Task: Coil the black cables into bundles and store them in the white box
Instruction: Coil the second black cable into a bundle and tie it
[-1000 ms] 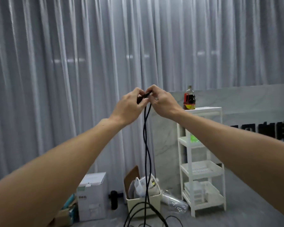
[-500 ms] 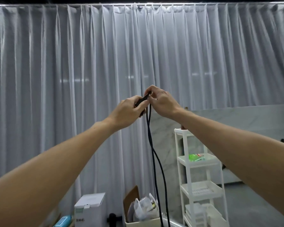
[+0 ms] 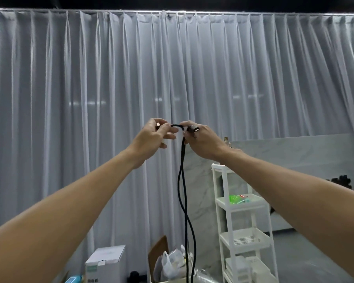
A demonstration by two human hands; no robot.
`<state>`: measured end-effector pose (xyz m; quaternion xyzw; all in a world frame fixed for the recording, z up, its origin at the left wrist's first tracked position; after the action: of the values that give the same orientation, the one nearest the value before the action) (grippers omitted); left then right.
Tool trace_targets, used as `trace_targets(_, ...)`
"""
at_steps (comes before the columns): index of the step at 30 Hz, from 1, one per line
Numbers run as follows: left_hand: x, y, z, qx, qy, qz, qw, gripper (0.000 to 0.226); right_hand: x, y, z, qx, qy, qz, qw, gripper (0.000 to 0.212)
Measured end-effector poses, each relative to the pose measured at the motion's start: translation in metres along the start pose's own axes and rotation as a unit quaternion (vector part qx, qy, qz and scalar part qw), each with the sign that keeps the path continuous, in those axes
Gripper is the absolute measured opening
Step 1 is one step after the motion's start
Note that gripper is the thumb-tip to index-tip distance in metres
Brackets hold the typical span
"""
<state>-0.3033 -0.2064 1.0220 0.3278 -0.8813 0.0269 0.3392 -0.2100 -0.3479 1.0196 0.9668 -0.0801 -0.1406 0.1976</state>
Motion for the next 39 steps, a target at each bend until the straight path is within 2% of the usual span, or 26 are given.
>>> trace_targets(3,-0.009,0.0,0.002,0.001,0.003,-0.005,1.0,0.005,0.006,-0.002,0.002,-0.034,-0.08,-0.125,0.988,0.02)
trace_targets(5,-0.017,-0.001,0.005,0.005,0.002,-0.033,0.999,0.012,0.008,-0.005,0.004,-0.059,-0.119,-0.188,0.973,0.019)
trace_targets(7,-0.028,-0.002,0.008,0.012,0.003,-0.094,0.996,0.013,0.008,-0.008,0.006,-0.075,-0.131,-0.203,0.968,0.019)
trace_targets(10,-0.057,-0.008,0.018,0.003,0.013,-0.216,0.976,0.002,0.01,-0.011,0.01,-0.082,-0.147,-0.206,0.964,0.019)
trace_targets(13,-0.097,-0.02,0.038,-0.054,0.062,-0.275,0.958,0.007,0.015,-0.015,0.015,-0.085,-0.164,-0.206,0.961,0.018)
trace_targets(18,-0.156,-0.046,0.08,-0.16,0.169,-0.286,0.93,0.013,0.029,-0.03,0.027,-0.124,-0.188,-0.198,0.954,0.016)
trace_targets(21,-0.17,-0.063,0.102,-0.223,0.21,-0.262,0.915,0.04,0.038,-0.042,0.036,-0.155,-0.196,-0.172,0.953,0.016)
trace_targets(25,-0.168,-0.075,0.106,-0.208,0.227,-0.23,0.923,0.055,0.048,-0.051,0.047,-0.153,-0.201,-0.156,0.955,0.015)
trace_targets(28,-0.167,-0.079,0.102,-0.184,0.263,-0.12,0.939,0.049,0.052,-0.055,0.048,-0.123,-0.199,-0.15,0.961,0.014)
trace_targets(30,-0.167,-0.08,0.103,-0.161,0.295,-0.026,0.942,0.038,0.054,-0.055,0.047,-0.095,-0.202,-0.157,0.962,0.015)
trace_targets(32,-0.166,-0.082,0.103,-0.143,0.306,0.03,0.941,0.036,0.055,-0.055,0.045,-0.072,-0.204,-0.162,0.963,0.016)
trace_targets(35,-0.162,-0.083,0.1,-0.105,0.296,0.045,0.948,0.028,0.054,-0.053,0.044,-0.072,-0.199,-0.16,0.964,0.019)
trace_targets(39,-0.153,-0.079,0.089,-0.05,0.273,0.037,0.96,0.037,0.053,-0.045,0.049,-0.083,-0.19,-0.192,0.959,0.019)
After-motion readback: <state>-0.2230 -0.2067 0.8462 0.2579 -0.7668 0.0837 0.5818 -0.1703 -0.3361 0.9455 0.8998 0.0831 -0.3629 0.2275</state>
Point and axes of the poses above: each hand's wrist, its own z-axis away from the middle knuckle, its own y-axis out of the back of the hand, x = y × z, the point moved 2 cm from there along -z, towards the middle knuckle, and after that the axes turned 7 degrees about x, right-handed, at the moved point
